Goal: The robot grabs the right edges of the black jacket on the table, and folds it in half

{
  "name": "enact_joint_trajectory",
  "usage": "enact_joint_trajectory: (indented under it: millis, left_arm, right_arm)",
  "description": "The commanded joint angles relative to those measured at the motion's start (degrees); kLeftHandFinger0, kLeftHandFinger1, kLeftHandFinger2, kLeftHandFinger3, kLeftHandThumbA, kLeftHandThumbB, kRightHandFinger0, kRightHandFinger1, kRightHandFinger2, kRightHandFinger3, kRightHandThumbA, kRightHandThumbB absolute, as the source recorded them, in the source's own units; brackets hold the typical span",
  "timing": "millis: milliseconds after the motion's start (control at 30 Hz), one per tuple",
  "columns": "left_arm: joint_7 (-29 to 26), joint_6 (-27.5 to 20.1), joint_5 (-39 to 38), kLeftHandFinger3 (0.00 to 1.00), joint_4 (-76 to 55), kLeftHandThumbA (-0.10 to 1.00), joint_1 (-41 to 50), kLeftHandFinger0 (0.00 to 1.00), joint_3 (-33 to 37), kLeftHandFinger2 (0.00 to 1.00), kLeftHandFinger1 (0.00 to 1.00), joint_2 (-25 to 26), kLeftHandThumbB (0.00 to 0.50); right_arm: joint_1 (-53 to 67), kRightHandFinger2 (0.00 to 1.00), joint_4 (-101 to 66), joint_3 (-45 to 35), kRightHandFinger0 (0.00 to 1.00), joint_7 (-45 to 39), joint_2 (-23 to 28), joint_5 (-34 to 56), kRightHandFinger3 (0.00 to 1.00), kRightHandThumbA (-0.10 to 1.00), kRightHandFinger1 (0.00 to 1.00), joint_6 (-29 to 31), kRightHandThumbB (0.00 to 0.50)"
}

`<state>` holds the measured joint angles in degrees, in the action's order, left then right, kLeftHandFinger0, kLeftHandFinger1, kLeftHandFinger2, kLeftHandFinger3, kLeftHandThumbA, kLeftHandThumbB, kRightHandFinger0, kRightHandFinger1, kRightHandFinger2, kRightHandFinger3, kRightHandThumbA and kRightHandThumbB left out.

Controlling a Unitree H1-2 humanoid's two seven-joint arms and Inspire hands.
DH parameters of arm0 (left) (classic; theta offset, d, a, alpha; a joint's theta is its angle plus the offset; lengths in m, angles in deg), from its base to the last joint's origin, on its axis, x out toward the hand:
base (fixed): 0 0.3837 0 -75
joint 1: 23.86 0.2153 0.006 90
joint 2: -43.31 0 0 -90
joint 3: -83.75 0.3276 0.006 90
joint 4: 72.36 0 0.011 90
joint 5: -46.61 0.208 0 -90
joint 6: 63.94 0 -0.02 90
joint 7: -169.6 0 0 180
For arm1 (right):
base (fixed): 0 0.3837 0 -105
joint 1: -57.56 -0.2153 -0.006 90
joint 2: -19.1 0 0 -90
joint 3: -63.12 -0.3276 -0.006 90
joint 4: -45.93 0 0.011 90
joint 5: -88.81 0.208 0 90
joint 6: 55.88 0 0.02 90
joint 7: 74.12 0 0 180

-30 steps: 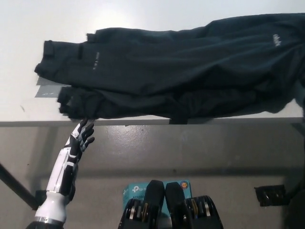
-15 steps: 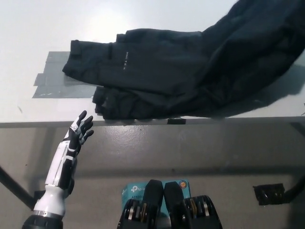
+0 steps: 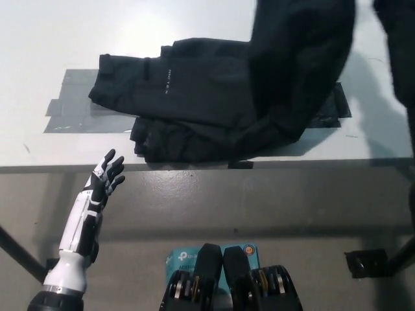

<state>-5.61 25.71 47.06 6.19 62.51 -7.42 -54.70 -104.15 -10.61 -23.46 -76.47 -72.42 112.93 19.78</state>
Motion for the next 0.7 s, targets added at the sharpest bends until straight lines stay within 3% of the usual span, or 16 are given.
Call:
enact_joint_trajectory:
  millis: [0,100,167,267,333,367,433,533,567,633,667]
  left_arm:
    - [0.4,-0.3,-0.8,1.0,-1.7,1.0,-0.9,1.0,-0.4,1.0,1.0,0.9,0.181]
    - [0.5,-0.6,-0.8,1.0,-1.7,1.0,-1.0,1.0,-0.3,1.0,1.0,0.9,0.169]
    - [0.5,-1.0,-0.8,1.0,-1.5,1.0,-1.1,1.0,-0.3,1.0,1.0,1.0,0.159]
    - [0.6,-0.2,-1.1,1.0,-1.9,1.0,-1.0,1.0,-0.2,1.0,1.0,0.9,0.182]
    - [0.6,-0.4,-0.7,1.0,-1.9,1.0,-1.2,1.0,-0.1,1.0,1.0,0.8,0.186]
    - [0.7,-0.4,-0.5,1.0,-2.0,1.0,-1.2,1.0,0.1,1.0,1.0,0.9,0.186]
    - [0.6,-0.5,-0.3,1.0,-2.1,1.0,-1.3,1.0,0.2,1.0,1.0,0.9,0.179]
    - [0.6,0.2,-0.2,1.0,-2.4,1.0,-1.5,1.0,0.2,1.0,1.0,1.0,0.18]
    - [0.7,-0.2,-0.2,1.0,-2.4,1.0,-1.5,1.0,0.2,1.0,1.0,1.1,0.18]
    - [0.8,-0.6,-0.3,1.0,-2.3,1.0,-1.5,1.0,0.3,1.0,1.0,1.1,0.176]
    - [1.0,-0.5,-0.6,1.0,-2.3,1.0,-1.5,1.0,0.3,1.0,1.0,1.1,0.177]
  right_arm:
    - [-6.8,0.68,-0.2,6.9,0.0,-8.2,-0.8,-8.7,0.66,-0.1,0.38,3.9,0.192]
    - [-8.0,0.61,1.6,15.6,0.0,-9.4,-1.5,-17.6,0.6,-0.1,0.32,8.0,0.161]
    - [-8.2,0.6,2.5,17.6,0.0,-10.4,-2.3,-18.5,0.59,-0.1,0.29,8.8,0.158]
    - [-8.5,0.61,6.7,22.8,0.0,-9.9,-5.1,-23.4,0.56,-0.1,0.31,14.9,0.185]
    - [-8.6,0.65,8.0,24.7,0.01,-9.4,-6.2,-25.1,0.59,-0.1,0.35,15.1,0.189]
    - [-8.5,0.71,8.6,26.5,0.03,-9.5,-7.6,-26.3,0.67,-0.1,0.41,13.2,0.185]
    - [-8.5,0.77,10.5,29.0,0.01,-9.4,-9.0,-28.6,0.77,-0.1,0.44,14.3,0.18]
    - [-8.2,0.77,13.4,30.5,0.02,-8.5,-10.7,-30.4,0.78,-0.1,0.44,14.2,0.194]
    - [-7.8,0.78,16.4,31.2,0.02,-7.6,-11.6,-31.3,0.78,-0.1,0.44,17.0,0.203]
    - [-7.6,0.79,19.1,31.6,0.11,-7.6,-12.4,-31.9,0.76,-0.1,0.52,17.8,0.203]
    - [-7.7,0.78,21.5,31.9,0.13,-7.2,-13.1,-32.6,0.79,-0.1,0.5,18.8,0.209]
